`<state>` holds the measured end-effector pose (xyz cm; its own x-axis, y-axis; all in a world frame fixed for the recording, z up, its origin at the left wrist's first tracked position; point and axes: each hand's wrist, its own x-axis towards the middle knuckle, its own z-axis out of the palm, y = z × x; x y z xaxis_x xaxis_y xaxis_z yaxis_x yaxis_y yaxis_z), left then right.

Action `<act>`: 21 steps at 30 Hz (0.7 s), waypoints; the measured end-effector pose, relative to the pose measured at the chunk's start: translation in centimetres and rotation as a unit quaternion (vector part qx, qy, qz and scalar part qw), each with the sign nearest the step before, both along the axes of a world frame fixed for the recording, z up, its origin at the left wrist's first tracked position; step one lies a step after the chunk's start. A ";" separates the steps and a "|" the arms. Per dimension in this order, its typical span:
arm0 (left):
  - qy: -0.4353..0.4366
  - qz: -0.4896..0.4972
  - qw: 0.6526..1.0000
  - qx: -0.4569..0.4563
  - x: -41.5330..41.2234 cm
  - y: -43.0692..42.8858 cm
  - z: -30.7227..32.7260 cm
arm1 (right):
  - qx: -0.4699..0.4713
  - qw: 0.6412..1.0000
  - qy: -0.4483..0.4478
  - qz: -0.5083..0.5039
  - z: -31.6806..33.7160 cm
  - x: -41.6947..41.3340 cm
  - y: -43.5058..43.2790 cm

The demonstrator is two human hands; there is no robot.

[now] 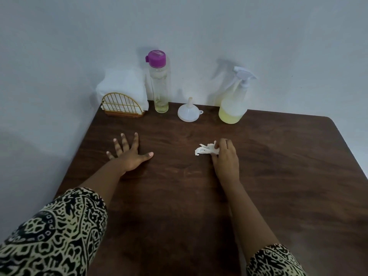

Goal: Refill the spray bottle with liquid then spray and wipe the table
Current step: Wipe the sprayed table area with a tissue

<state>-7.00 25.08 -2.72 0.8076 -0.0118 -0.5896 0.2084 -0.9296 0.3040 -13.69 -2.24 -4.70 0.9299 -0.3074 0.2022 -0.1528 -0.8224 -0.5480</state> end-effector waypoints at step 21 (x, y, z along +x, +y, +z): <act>-0.137 0.146 0.954 -0.223 -0.4 4.4 -0.8 | -0.086 0.964 0.173 0.181 -1.5 4.2 15.6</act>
